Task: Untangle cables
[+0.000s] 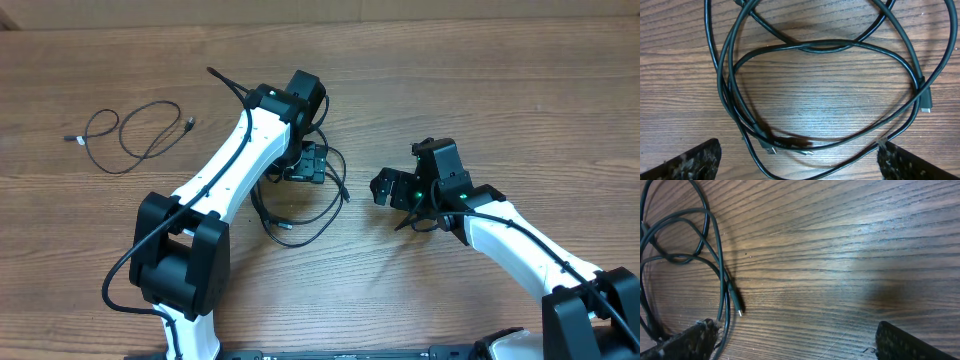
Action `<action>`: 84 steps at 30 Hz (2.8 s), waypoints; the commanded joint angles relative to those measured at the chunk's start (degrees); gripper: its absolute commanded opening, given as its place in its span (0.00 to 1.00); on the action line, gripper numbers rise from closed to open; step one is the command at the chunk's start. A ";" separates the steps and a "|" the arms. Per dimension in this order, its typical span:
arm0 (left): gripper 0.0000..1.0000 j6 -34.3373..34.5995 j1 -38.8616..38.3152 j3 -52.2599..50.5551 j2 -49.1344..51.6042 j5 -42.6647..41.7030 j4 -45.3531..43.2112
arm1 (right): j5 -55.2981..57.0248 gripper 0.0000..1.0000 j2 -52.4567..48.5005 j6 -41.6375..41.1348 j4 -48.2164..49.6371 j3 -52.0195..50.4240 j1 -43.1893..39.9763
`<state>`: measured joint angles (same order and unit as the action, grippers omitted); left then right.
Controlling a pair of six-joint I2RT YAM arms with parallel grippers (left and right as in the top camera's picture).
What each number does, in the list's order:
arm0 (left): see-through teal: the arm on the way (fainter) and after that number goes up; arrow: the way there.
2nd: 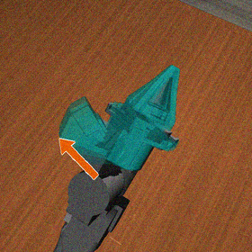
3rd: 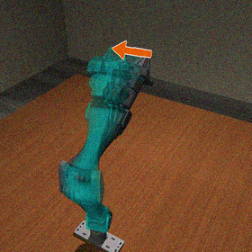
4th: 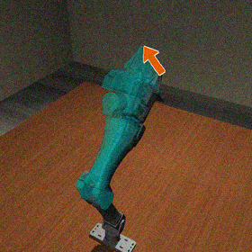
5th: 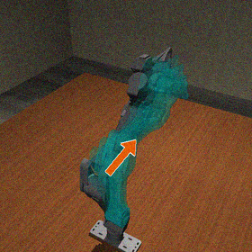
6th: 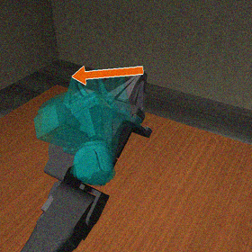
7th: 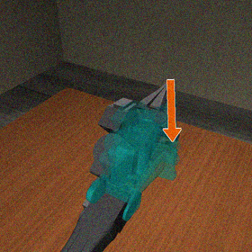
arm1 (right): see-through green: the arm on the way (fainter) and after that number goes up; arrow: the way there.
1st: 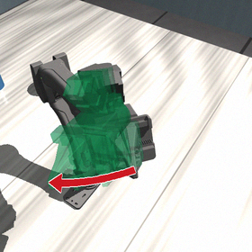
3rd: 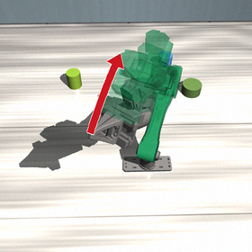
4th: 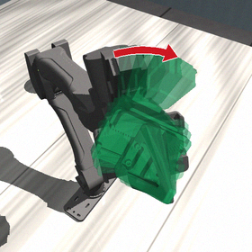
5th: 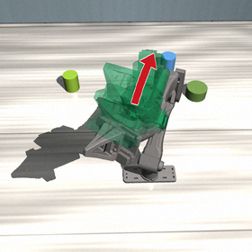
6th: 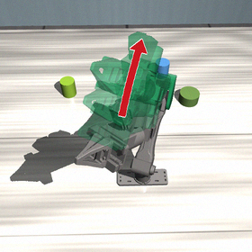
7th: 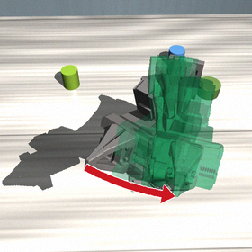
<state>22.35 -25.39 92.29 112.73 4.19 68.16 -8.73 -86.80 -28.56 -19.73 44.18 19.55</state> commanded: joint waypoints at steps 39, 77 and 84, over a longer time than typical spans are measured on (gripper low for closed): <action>0.29 -0.72 10.88 -3.93 -0.22 -1.03 -5.95 | 0.59 1.00 -0.11 -0.39 0.13 -0.09 0.31; 0.11 -15.93 -2.91 -24.68 -0.22 -19.12 -18.60 | 0.57 0.89 -0.11 -0.37 -0.59 -0.09 0.31; 0.15 -16.61 -2.32 -24.50 -0.24 -20.55 -15.72 | 0.57 0.70 -0.11 -0.39 -2.91 -0.09 0.31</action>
<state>7.20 -28.40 68.53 111.24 -15.64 52.36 -8.58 -86.80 -28.84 -22.76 44.18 19.55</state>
